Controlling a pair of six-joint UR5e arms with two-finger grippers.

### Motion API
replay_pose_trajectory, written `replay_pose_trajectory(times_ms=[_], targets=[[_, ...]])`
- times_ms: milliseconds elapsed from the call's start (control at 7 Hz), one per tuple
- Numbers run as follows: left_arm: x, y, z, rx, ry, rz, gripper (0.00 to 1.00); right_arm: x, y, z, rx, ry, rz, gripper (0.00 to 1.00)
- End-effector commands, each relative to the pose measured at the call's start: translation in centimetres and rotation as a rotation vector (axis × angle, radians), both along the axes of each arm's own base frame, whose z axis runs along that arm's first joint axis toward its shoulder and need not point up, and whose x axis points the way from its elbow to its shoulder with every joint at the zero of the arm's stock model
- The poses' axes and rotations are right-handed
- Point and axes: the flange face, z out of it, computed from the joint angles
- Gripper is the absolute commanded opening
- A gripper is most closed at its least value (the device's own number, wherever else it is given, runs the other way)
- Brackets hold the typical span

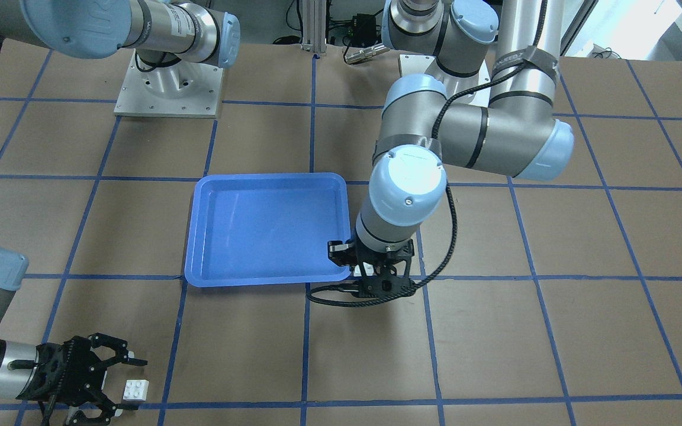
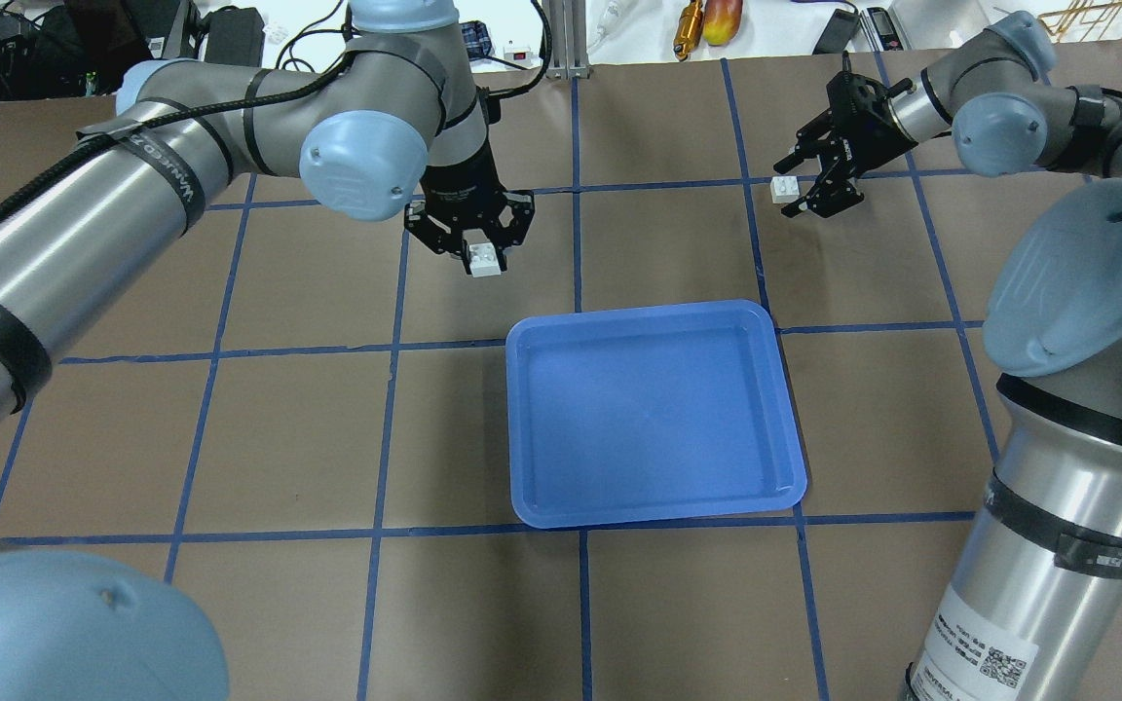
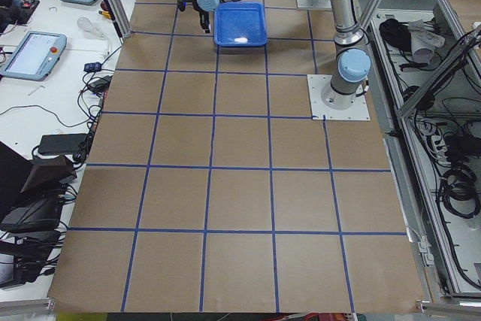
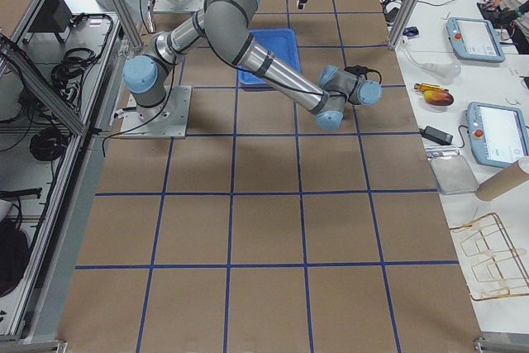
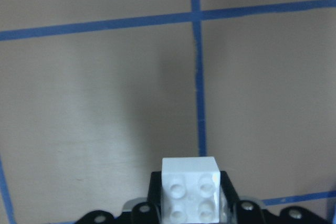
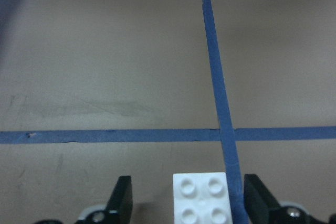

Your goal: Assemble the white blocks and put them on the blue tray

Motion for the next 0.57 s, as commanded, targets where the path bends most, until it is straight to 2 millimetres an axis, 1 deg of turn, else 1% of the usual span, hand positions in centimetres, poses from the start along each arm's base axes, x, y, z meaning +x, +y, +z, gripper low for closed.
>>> replay_pose_trajectory(times_ms=[0,143,286,429], targets=[[-5.9,4.1,-3.0,0.000,0.023,0.030,0.00,-0.6,0.0,0.0,-0.004,0.005,-0.002,0.74],[-7.4,5.5,-5.6,0.027,0.105,0.063,0.00,-0.7,0.0,-0.1,-0.002,0.005,-0.004,0.70],[-9.0,7.6,-7.4,0.034,0.111,0.089,0.00,-0.7,0.0,0.0,-0.004,0.004,-0.004,0.60],[-10.4,9.5,-8.4,0.037,0.109,0.065,0.00,-0.7,-0.1,0.1,-0.007,0.003,-0.005,0.42]])
